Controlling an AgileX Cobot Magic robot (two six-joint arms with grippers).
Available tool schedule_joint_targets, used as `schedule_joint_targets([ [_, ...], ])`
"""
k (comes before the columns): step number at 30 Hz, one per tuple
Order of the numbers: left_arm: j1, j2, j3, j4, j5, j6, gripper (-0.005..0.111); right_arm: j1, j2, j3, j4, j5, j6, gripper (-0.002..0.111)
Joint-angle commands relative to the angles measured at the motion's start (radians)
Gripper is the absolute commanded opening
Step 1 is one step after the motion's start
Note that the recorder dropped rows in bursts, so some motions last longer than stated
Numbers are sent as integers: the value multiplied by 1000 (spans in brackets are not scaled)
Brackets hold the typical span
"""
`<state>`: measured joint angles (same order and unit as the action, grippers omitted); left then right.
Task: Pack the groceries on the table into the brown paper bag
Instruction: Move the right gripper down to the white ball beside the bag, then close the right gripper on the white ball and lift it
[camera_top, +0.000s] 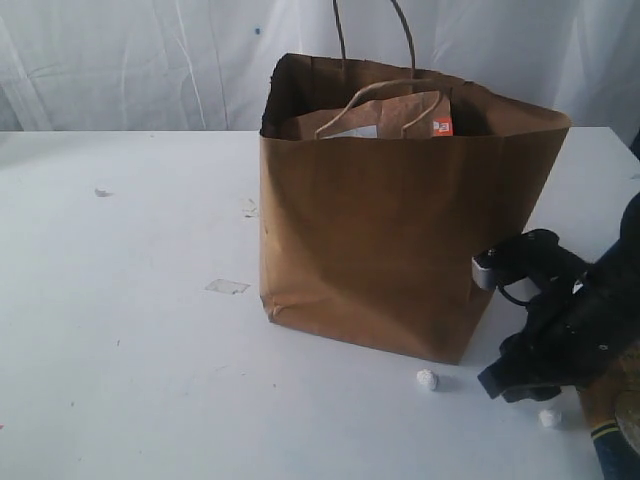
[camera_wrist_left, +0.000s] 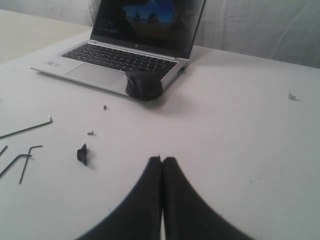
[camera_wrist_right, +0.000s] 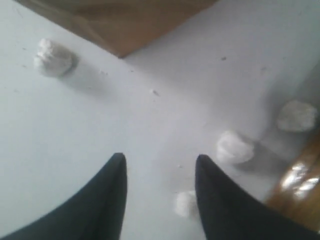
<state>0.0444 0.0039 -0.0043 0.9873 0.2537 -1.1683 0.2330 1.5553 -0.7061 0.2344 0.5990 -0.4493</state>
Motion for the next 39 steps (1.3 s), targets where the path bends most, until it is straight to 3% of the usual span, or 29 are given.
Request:
schedule_joint_targets([
  [1, -7, -4, 4, 16, -1, -2, 0, 49, 0, -4, 185, 91, -169, 41],
  [6, -7, -4, 4, 16, -1, -2, 0, 155, 0, -4, 219, 139, -208, 41],
  [13, -7, -4, 4, 16, -1, -2, 0, 279, -7, 3, 246, 131, -68, 41],
  [22, -7, -4, 4, 16, -1, -2, 0, 355, -86, 273, 268, -593, -46, 34],
  [26, -7, -4, 4, 16, -1, -2, 0, 355, -86, 308, 268, -664, -46, 35],
  [31, -7, -4, 4, 16, -1, -2, 0, 357, -86, 308, 265, -742, 31, 54],
  [36, -7, -4, 4, 16, -1, -2, 0, 357, -86, 305, 254, -797, 69, 53],
  [39, -7, -4, 4, 16, -1, -2, 0, 365, -64, 267, 236, -735, 69, 53],
])
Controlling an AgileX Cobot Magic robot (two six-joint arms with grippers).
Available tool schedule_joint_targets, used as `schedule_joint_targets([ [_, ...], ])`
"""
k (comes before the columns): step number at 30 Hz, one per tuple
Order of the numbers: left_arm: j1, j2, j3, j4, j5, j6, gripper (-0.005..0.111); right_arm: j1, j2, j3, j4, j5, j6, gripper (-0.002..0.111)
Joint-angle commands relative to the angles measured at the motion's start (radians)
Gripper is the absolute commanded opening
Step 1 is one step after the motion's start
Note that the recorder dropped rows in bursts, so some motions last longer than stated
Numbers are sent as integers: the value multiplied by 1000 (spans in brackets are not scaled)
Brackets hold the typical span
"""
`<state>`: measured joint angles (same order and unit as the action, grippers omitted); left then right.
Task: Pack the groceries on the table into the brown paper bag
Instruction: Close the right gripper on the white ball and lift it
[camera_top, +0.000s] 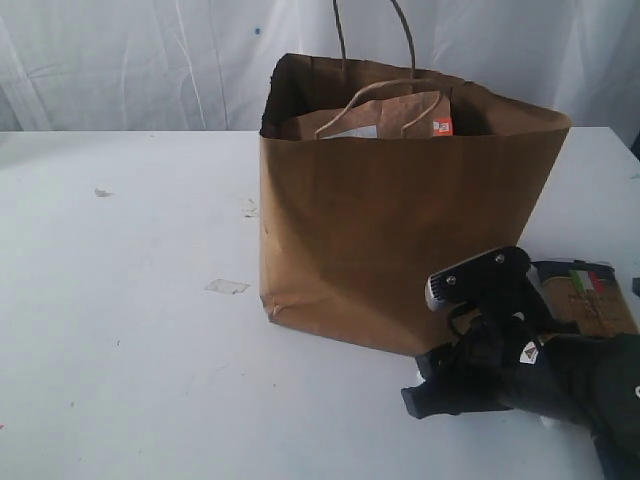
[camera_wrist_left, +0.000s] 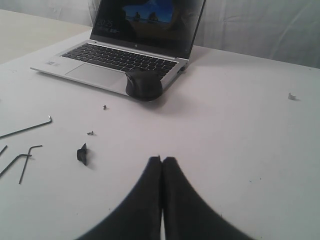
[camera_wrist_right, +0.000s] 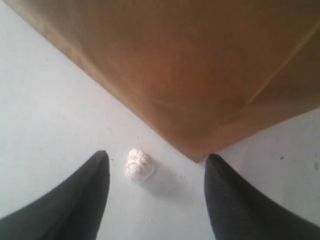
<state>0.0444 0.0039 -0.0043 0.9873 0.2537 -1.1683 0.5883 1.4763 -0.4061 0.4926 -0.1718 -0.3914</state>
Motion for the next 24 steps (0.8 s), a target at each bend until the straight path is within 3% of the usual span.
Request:
schedule_joint_targets([
  [1, -7, -4, 4, 16, -1, -2, 0, 19, 27, -44, -26, 47, 12, 53],
  [12, -7, -4, 4, 16, -1, -2, 0, 30, 158, -63, -31, 2, 7, 50],
  [15, -7, -4, 4, 16, -1, -2, 0, 30, 168, -63, -31, -2, 11, 39],
  [21, -7, -4, 4, 16, -1, -2, 0, 30, 168, -63, -33, -2, 11, 0],
  [24, -7, -4, 4, 16, -1, -2, 0, 30, 168, -63, -33, 14, 13, 0],
])
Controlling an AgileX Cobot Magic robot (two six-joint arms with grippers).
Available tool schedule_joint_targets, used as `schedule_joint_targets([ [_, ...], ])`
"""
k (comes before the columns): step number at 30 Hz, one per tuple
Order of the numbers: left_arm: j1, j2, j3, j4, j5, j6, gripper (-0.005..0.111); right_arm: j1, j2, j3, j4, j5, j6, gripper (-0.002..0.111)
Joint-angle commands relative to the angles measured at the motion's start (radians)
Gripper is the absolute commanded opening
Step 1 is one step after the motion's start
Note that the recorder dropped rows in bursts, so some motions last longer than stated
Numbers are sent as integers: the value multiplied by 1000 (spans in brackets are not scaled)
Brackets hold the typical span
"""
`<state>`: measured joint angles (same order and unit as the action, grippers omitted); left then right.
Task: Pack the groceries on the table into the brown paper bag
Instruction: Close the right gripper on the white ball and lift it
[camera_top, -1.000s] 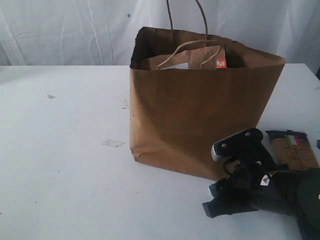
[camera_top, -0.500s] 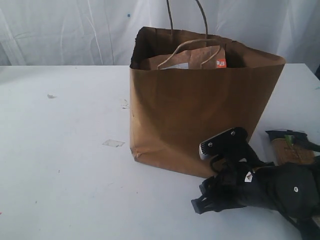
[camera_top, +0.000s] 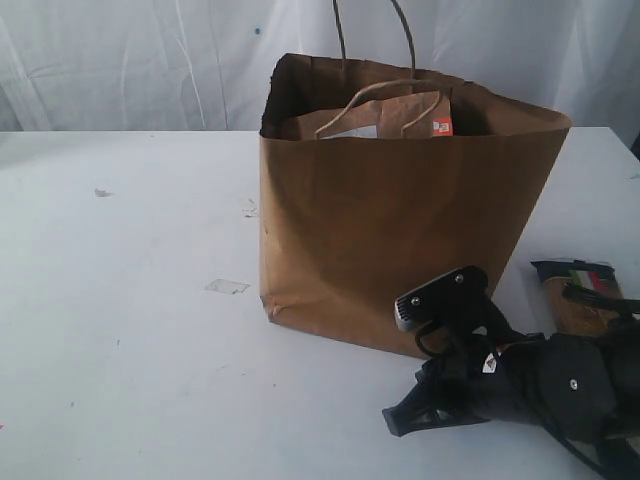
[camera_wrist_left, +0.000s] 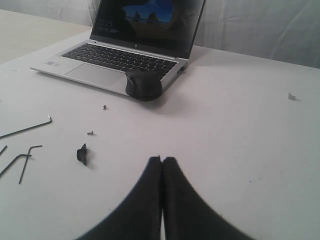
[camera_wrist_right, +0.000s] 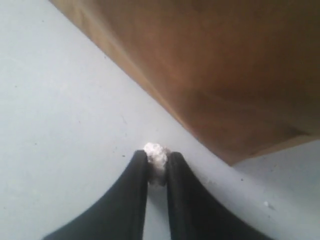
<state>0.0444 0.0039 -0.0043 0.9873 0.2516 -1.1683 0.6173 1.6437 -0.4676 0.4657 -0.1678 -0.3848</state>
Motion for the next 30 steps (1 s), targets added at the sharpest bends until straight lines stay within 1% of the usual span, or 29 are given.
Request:
schedule_joint_targets([
  [1, -7, -4, 4, 16, 2, -2, 0, 0, -1, -2, -6, 24, 6, 0],
  [8, -7, -4, 4, 16, 2, -2, 0, 0, -66, -2, -6, 210, 6, 0],
  [14, -7, -4, 4, 16, 2, -2, 0, 0, -167, 0, 5, 334, 6, 0],
  [17, -7, -4, 4, 16, 2, -2, 0, 0, -233, 0, 7, 432, 7, 0],
  [22, -7, -4, 4, 16, 2, -2, 0, 0, -387, 0, 31, 590, 7, 0],
  [30, -7, -4, 4, 16, 2, -2, 0, 0, -687, -4, 113, 728, 7, 0],
])
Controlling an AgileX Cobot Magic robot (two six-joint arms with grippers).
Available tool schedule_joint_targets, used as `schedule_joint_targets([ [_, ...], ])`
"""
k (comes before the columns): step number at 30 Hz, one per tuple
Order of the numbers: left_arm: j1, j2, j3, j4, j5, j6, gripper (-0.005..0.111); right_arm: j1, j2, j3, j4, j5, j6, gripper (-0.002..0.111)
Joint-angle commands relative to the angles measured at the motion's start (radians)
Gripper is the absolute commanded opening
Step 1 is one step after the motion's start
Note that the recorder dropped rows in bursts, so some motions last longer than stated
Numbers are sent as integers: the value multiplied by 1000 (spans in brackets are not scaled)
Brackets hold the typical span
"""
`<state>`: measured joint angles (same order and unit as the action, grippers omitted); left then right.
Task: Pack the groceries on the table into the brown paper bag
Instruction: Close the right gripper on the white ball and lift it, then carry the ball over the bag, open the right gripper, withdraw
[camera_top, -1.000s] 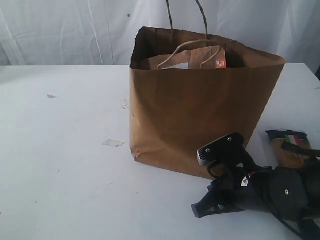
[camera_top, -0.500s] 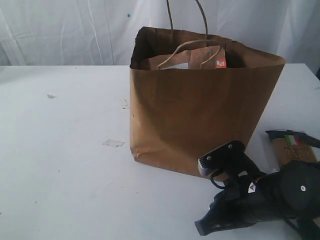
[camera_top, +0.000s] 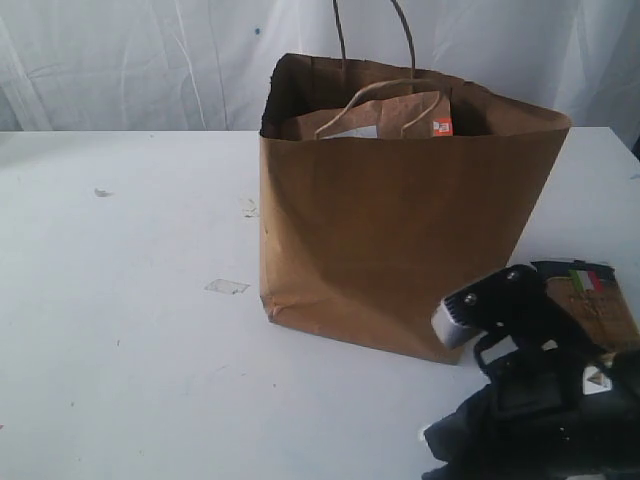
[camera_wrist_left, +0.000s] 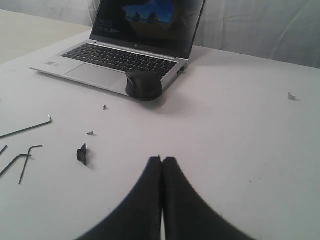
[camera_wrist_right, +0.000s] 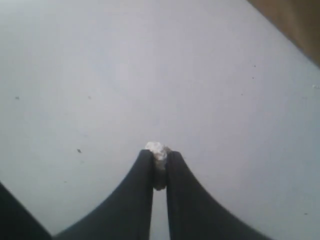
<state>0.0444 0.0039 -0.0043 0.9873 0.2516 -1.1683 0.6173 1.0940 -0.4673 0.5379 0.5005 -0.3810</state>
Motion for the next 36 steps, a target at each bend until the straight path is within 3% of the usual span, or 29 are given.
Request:
schedule_joint_targets([
  [1, -7, -4, 4, 16, 2, -2, 0, 0, -180, -10, 51, 65, 3, 0],
  [5, -7, -4, 4, 16, 2, -2, 0, 0, -336, -60, 55, 44, 3, 0],
  [9, -7, -4, 4, 16, 2, -2, 0, 0, -461, -141, 53, -127, 11, 0],
  [13, -7, -4, 4, 16, 2, -2, 0, -9, -452, -243, -33, -250, 191, 0],
  [20, -7, -4, 4, 16, 2, -2, 0, -122, -100, -648, -453, 113, 413, 0],
  [24, -7, -4, 4, 16, 2, -2, 0, -198, 90, -824, -467, 236, 406, 0],
  [32, -7, -4, 4, 16, 2, -2, 0, -249, 283, -897, -468, 350, 327, 1],
  [36, -7, -4, 4, 16, 2, -2, 0, -249, 304, -897, -468, 437, 248, 14],
])
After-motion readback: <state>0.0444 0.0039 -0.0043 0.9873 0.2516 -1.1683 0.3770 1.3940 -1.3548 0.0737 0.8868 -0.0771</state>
